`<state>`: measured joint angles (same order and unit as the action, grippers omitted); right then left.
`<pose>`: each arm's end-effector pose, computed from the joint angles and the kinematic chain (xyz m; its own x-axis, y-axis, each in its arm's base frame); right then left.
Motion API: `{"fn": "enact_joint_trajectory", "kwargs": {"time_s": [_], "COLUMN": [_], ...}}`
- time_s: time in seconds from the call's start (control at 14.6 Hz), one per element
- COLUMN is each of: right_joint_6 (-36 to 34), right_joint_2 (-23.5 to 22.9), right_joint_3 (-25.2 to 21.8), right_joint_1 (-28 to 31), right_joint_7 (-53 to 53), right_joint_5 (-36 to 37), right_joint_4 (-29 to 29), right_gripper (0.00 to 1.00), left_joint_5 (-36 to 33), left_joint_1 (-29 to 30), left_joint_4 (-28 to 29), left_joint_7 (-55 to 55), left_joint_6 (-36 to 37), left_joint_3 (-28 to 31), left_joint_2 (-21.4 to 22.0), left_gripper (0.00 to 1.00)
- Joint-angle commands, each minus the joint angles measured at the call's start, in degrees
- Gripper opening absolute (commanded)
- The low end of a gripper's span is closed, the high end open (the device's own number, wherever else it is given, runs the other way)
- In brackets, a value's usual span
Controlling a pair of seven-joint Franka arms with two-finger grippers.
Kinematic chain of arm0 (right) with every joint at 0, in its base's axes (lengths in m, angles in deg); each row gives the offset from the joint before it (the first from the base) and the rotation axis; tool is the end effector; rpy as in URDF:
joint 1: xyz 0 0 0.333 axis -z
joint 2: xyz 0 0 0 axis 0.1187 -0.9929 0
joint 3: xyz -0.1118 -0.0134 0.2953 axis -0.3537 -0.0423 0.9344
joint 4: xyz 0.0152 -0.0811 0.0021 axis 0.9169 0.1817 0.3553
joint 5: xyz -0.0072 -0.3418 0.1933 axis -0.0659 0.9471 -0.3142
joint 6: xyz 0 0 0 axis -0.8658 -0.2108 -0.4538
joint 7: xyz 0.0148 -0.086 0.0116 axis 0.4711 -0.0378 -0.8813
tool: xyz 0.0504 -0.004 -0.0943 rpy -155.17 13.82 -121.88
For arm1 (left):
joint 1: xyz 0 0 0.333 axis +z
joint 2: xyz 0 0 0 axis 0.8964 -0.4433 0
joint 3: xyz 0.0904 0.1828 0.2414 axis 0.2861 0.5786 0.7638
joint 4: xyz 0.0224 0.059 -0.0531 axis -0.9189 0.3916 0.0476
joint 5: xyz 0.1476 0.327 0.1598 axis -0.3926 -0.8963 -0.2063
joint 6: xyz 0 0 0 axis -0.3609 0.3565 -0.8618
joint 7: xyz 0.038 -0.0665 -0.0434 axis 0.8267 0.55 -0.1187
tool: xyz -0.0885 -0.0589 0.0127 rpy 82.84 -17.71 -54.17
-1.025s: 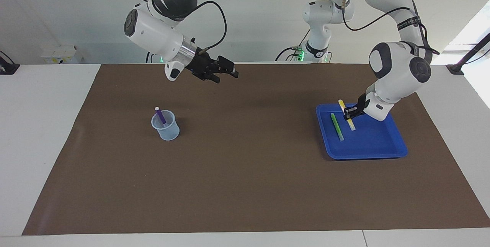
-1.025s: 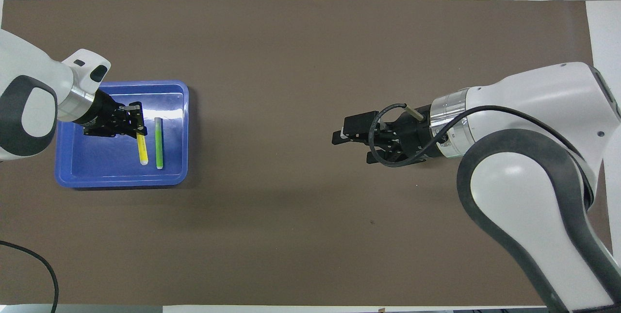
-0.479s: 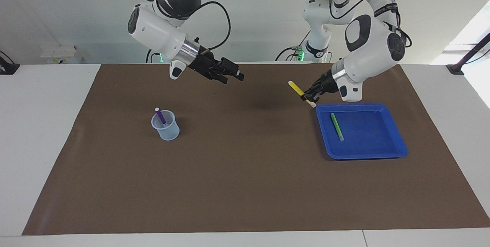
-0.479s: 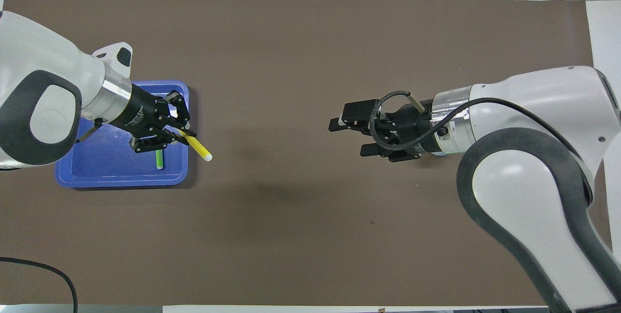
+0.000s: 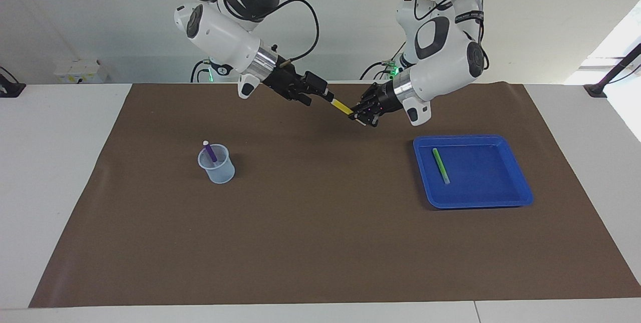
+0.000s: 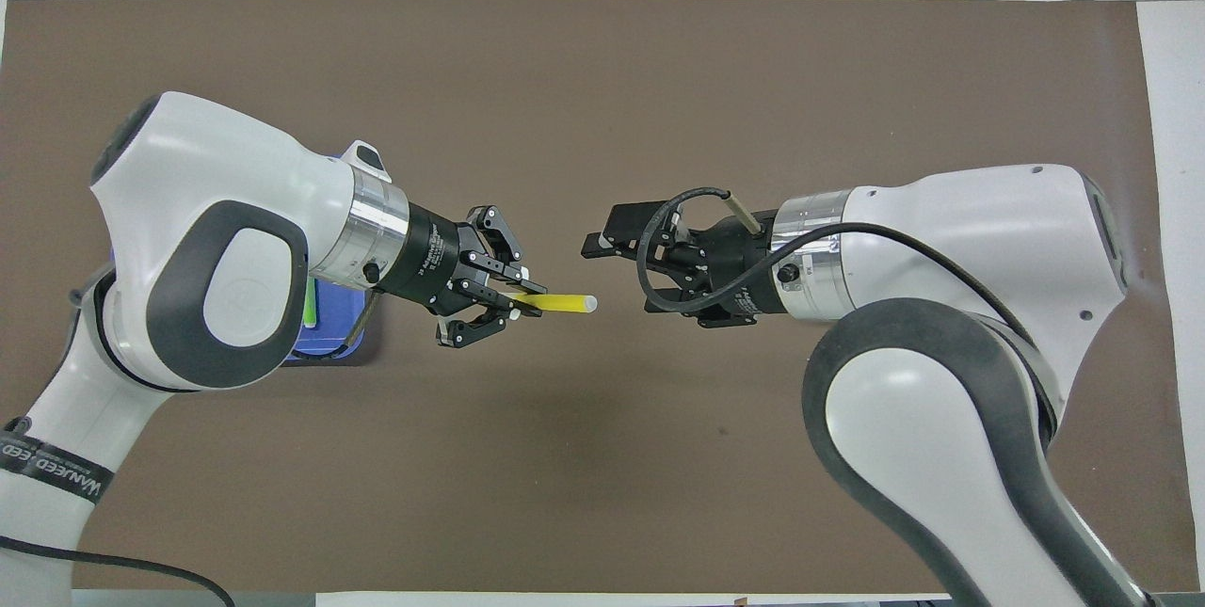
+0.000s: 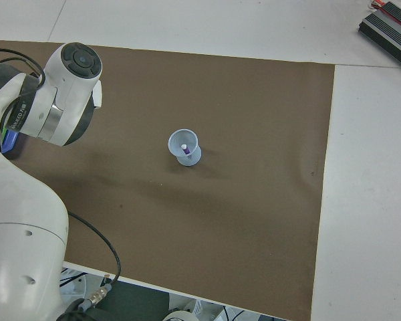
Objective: Transfer and insert pens with both arms
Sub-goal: 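Lift the yellow pen with the left gripper toward the right gripper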
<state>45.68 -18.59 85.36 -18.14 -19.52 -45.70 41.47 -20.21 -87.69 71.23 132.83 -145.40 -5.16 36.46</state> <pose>0.5081 0.2657 0.5199 0.8872 -0.3302 -0.3223 -0.4605 -0.5889 -0.6642 0.4996 -0.2898 0.4746 0.1349 0.7427 -0.6559 0.9548 -0.2744 -0.1143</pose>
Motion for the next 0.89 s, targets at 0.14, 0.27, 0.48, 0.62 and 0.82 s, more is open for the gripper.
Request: {"fn": "enact_joint_trajectory", "kwargs": {"time_s": [0.14, 0.27, 0.48, 0.62, 0.82], "right_joint_6": [2.13, 2.21, 2.13, 2.21, 3.61], "right_joint_2": [1.15, 1.33, 1.33, 1.24, 0.98], "right_joint_3": [0.19, 0.19, 0.19, 0.19, 0.19], "right_joint_1": [-2.45, -4.04, -4.13, -3.96, -3.69], "right_joint_7": [-0.25, -0.25, -0.95, -0.95, -0.95], "right_joint_5": [-0.54, 0.25, 1.66, 1.66, 1.66], "right_joint_4": [2.62, 3.06, 3.06, 2.98, 2.8], "right_gripper": [0.91, 0.83, 0.75, 0.73, 0.66], "left_joint_5": [3.07, 3.33, 3.51, 3.51, 3.51], "left_joint_1": [-2.8, -2.27, -2.53, -2.54, -2.36], "left_joint_4": [6.03, 6.12, 6.38, 6.74, 6.91], "left_joint_7": [8.48, 8.66, 9.02, 9.02, 9.02], "left_joint_6": [-7.34, -7.35, -7.43, -7.43, -7.52], "left_joint_3": [0.85, 1.02, 0.85, 1.03, 0.85], "left_joint_2": [5.93, 6.37, 6.72, 6.9, 7.08], "left_gripper": [0.0, 0.0, 0.0, 0.0, 0.0]}}
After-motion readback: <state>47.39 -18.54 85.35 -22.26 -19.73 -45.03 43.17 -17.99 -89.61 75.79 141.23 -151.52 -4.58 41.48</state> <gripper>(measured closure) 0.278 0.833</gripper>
